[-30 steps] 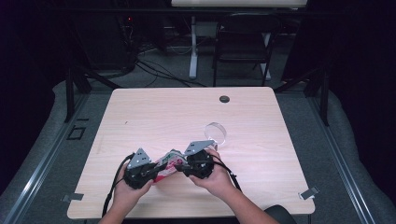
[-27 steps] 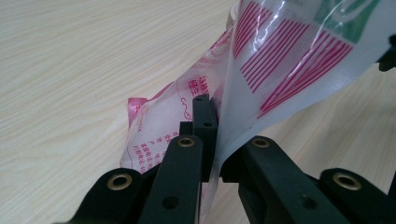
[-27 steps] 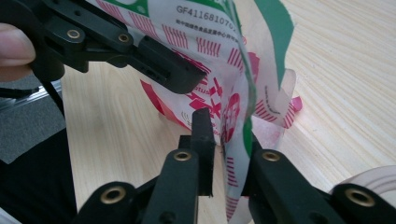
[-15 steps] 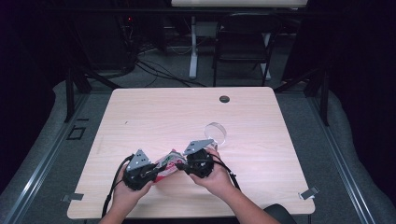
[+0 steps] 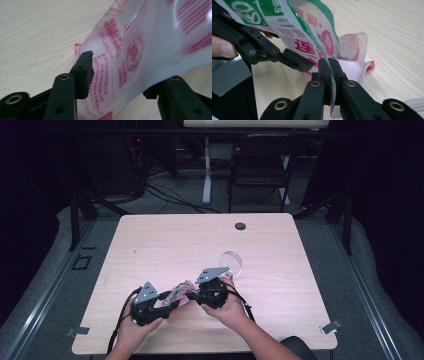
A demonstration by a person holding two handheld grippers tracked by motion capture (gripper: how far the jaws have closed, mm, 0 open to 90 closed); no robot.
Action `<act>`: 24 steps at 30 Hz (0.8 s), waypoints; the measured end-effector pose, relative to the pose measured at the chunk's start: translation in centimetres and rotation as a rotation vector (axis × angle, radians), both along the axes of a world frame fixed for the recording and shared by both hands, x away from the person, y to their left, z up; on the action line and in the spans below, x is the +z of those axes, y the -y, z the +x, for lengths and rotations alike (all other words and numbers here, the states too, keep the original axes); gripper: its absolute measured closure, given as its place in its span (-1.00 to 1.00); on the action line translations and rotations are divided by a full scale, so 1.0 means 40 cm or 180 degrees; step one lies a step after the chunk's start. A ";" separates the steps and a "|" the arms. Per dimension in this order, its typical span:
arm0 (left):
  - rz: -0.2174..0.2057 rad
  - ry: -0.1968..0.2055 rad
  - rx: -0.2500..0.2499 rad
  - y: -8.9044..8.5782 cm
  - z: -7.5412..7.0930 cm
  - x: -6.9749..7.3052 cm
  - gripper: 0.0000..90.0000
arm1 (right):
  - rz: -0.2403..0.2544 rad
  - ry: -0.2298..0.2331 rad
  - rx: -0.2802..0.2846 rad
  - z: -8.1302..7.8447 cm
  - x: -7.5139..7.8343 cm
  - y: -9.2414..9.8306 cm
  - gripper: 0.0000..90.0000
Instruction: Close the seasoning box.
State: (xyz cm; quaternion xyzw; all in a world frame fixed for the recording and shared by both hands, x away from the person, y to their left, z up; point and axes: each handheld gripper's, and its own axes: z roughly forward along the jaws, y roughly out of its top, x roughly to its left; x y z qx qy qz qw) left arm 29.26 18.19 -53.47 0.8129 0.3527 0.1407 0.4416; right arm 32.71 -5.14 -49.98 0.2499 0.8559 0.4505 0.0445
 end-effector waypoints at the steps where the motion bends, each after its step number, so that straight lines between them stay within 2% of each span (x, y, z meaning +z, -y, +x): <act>1: 0.0003 0.0021 0.0012 -0.002 0.001 -0.004 0.08 | -0.0010 -0.0004 0.0016 0.002 0.001 0.000 1.00; 4: 0.0133 0.0056 0.0067 -0.005 0.002 -0.016 0.00 | 0.0008 0.0010 0.0016 0.003 0.003 -0.003 1.00; 6: 0.0148 0.0098 0.0076 -0.005 0.003 -0.022 -0.04 | 0.0015 0.0013 0.0015 0.004 0.003 -0.005 1.00; 7: 0.0132 0.0091 0.0085 -0.005 0.002 -0.026 -0.07 | 0.0019 0.0011 0.0018 0.004 0.004 -0.005 1.00; 13: 0.0281 0.0027 0.0129 0.002 0.014 -0.054 -0.20 | 0.0000 0.0019 0.0036 0.003 0.005 -0.007 1.00; 22: 0.0305 0.0025 0.0118 0.009 0.031 -0.087 -0.34 | 0.0009 0.0034 0.0036 0.001 0.003 -0.005 1.00; 24: 0.0305 -0.0044 0.0107 0.010 0.037 -0.094 -0.34 | 0.0004 0.0039 0.0036 0.001 0.002 -0.005 1.00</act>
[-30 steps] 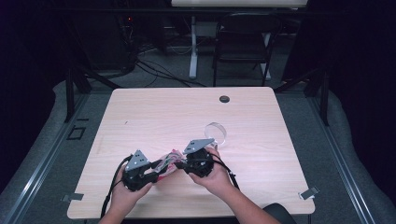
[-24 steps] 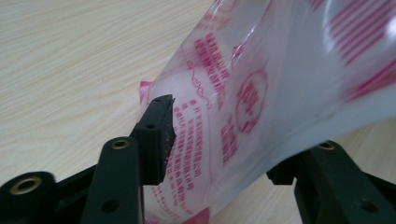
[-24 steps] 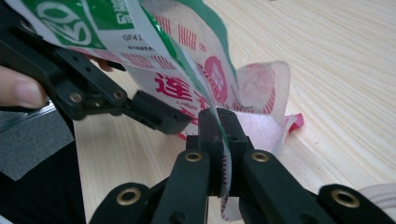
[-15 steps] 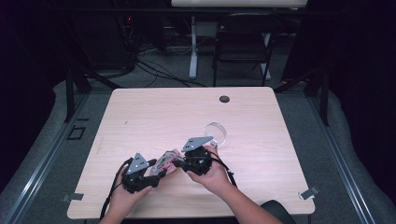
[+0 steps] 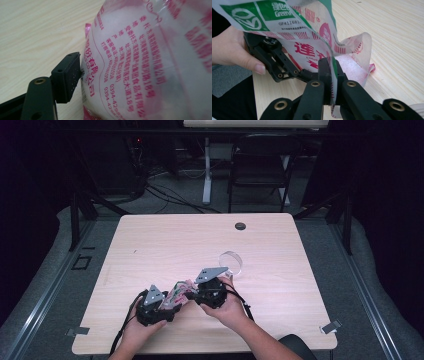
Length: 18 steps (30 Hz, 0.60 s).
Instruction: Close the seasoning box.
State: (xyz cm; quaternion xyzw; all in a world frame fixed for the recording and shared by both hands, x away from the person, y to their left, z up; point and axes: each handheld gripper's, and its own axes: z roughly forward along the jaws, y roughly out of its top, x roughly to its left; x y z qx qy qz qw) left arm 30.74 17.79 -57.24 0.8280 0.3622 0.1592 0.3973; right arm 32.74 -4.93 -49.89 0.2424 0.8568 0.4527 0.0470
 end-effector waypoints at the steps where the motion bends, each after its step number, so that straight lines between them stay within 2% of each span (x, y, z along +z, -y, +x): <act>1: 0.0008 -0.0022 -0.0004 0.001 0.003 -0.004 -0.35 | -0.0008 0.0003 0.0003 0.000 0.000 0.000 1.00; 9: 0.0080 -0.0089 -0.0062 0.012 0.016 -0.021 -0.37 | -0.0001 0.0002 -0.0011 -0.004 -0.003 0.002 1.00; 12: 0.0061 -0.0106 -0.0067 0.014 0.018 -0.024 -0.37 | -0.0013 0.0007 -0.0017 -0.005 -0.004 0.002 1.00; 15: 0.0170 -0.0097 -0.0084 0.017 0.019 -0.030 -0.34 | -0.0002 -0.0001 -0.0010 -0.005 -0.004 0.003 1.00; 16: 0.0208 -0.0141 -0.0094 0.020 0.020 -0.035 -0.33 | -0.0009 0.0003 -0.0007 -0.005 -0.004 0.003 1.00; 18: 0.0214 -0.0134 -0.0085 0.022 0.021 -0.039 -0.33 | -0.0051 0.0014 0.0000 -0.007 -0.004 0.001 1.00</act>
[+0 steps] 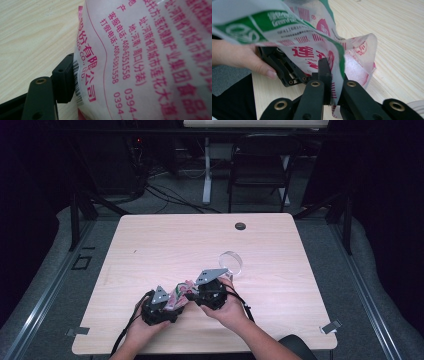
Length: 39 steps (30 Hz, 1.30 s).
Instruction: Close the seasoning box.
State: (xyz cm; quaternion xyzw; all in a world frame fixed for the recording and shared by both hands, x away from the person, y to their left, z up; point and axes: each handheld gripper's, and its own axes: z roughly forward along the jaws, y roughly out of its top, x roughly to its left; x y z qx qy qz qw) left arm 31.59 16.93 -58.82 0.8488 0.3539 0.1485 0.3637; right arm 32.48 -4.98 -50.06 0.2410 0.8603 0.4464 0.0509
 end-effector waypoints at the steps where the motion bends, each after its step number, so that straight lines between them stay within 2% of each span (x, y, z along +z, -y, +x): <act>1: -0.0005 -0.0022 0.0004 -0.001 0.001 0.000 -0.33 | 0.0026 -0.0003 -0.0010 -0.001 -0.001 -0.001 1.00; 16: 0.0003 -0.0023 0.0007 -0.001 0.003 0.000 -0.36 | 0.0025 0.0006 -0.0007 -0.003 -0.001 -0.001 1.00; 19: 0.0006 -0.0048 0.0008 0.000 0.004 -0.001 -0.48 | 0.0018 0.0013 -0.0007 -0.003 -0.002 -0.002 1.00; 21: 0.0053 -0.0063 -0.0084 0.004 0.003 -0.002 -0.59 | 0.0012 0.0017 -0.0008 -0.004 -0.002 -0.002 1.00; 22: 0.0049 -0.0054 -0.0079 0.004 0.003 -0.002 -0.62 | 0.0010 0.0013 -0.0007 -0.003 -0.002 -0.003 1.00; 29: 0.0056 -0.0063 -0.0057 0.003 0.005 -0.002 -0.65 | 0.0014 0.0023 -0.0010 -0.004 -0.002 -0.004 1.00; 33: 0.0038 -0.0062 0.0014 0.002 0.004 -0.001 -0.62 | 0.0023 0.0028 -0.0011 -0.006 -0.002 -0.005 1.00; 36: -0.0005 -0.0036 0.0026 -0.002 0.003 0.000 -0.40 | 0.0035 0.0034 -0.0018 -0.007 -0.001 -0.005 1.00; 39: -0.0007 -0.0020 0.0004 -0.001 0.000 0.000 -0.31 | 0.0036 0.0037 -0.0017 -0.007 0.000 -0.004 1.00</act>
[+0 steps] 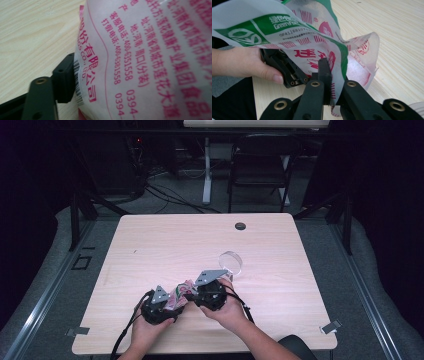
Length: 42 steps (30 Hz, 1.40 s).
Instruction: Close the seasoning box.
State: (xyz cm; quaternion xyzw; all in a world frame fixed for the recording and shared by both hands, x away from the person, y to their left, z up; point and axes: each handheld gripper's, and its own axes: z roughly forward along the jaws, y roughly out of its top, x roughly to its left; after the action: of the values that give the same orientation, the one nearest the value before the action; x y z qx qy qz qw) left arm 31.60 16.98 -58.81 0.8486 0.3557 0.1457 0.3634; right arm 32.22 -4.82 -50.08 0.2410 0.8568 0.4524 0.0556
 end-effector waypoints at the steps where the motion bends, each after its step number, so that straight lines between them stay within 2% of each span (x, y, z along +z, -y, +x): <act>1: 0.0000 0.0001 0.0001 0.000 0.000 0.000 -0.31 | 0.0002 0.0000 -0.0006 0.000 0.000 0.000 1.00; 18: -0.0025 0.0071 0.0112 -0.004 -0.003 0.001 0.07 | 0.0048 0.0021 -0.0005 -0.002 0.003 0.000 1.00; 32: -0.0084 0.0086 0.0111 -0.012 -0.002 0.008 0.24 | 0.0084 0.0039 0.0011 -0.003 0.007 0.001 1.00; 42: -0.0015 0.0110 0.0062 -0.006 -0.005 0.018 0.28 | 0.0111 0.0040 0.0006 -0.004 0.012 0.007 1.00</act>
State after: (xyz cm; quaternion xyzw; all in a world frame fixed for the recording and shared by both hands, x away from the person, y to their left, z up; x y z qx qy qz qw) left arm 31.39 17.23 -58.11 0.8416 0.3581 0.1630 0.3700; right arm 32.04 -5.09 -49.59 0.2384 0.8486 0.4688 0.0564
